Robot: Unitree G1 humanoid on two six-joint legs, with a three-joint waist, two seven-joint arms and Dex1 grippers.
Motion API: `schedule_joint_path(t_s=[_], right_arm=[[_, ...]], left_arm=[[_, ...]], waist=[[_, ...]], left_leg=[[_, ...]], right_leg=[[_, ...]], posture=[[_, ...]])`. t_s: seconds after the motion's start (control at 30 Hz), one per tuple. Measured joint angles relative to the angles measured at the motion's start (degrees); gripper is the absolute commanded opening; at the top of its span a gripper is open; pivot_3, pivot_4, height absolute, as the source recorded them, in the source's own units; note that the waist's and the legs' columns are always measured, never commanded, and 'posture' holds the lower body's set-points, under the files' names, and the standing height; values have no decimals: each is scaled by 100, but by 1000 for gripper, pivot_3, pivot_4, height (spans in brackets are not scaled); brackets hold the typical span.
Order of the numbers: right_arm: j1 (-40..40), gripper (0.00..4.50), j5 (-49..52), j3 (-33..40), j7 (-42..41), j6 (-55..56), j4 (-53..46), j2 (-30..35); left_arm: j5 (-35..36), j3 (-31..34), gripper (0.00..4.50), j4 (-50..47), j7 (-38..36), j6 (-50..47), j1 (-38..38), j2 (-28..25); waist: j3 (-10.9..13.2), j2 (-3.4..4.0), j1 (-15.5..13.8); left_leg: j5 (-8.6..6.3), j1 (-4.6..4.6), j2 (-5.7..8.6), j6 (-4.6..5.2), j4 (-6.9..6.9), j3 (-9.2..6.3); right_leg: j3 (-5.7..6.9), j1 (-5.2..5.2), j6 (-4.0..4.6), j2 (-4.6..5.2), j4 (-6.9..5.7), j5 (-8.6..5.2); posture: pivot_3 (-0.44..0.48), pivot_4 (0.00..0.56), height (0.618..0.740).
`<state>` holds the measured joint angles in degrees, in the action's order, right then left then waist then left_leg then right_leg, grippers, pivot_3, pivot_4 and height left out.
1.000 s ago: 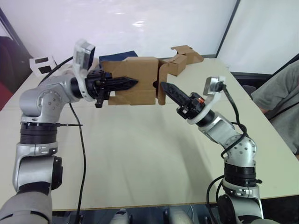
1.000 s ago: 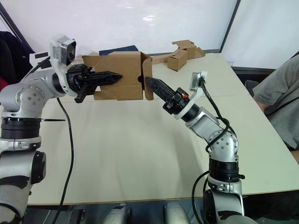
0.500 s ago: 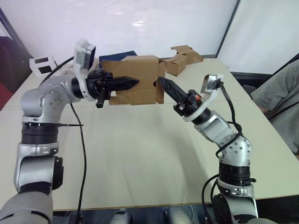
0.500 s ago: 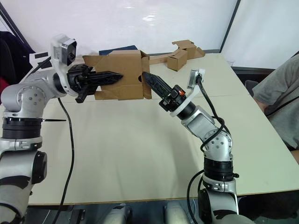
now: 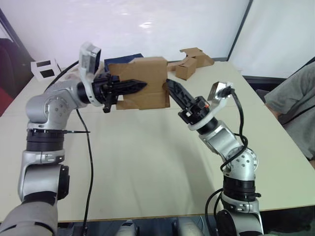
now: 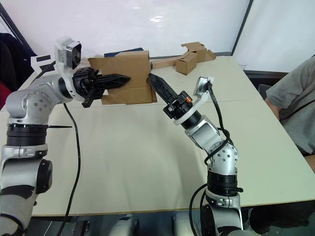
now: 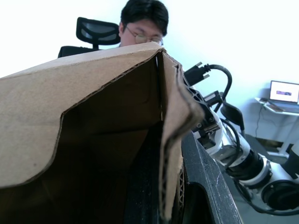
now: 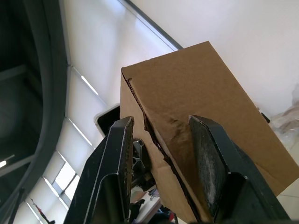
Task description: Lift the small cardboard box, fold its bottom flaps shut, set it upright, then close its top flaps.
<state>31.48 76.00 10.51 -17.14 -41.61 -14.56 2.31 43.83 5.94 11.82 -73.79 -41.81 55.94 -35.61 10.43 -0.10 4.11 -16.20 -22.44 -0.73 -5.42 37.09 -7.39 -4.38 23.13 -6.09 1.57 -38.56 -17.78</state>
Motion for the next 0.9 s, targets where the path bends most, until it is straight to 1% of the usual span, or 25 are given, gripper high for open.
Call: schedule_joint_path(t_s=[0.27,0.63,0.9], right_arm=[[-136,1889,-57,-164,215,186,-116,-209],[-549,1889,-121,-212,236,75,-379,262],[-589,1889,-126,-324,232,71,-379,244]], left_arm=[[-44,7,0,106,55,73,0,34],[-84,18,0,112,188,93,-2,154],[-97,24,0,249,162,154,-2,196]], waist=[[0,0,1],[0,0,0],[0,0,1]], left_leg=[[3,0,0,-6,0,0],[0,0,0,-1,-1,0],[-2,0,0,4,-1,0]], right_leg=[[0,1,0,0,0,0],[0,1,0,-1,0,0],[0,1,0,-1,0,0]], posture=[[0,150,740],[0,150,740],[0,150,740]])
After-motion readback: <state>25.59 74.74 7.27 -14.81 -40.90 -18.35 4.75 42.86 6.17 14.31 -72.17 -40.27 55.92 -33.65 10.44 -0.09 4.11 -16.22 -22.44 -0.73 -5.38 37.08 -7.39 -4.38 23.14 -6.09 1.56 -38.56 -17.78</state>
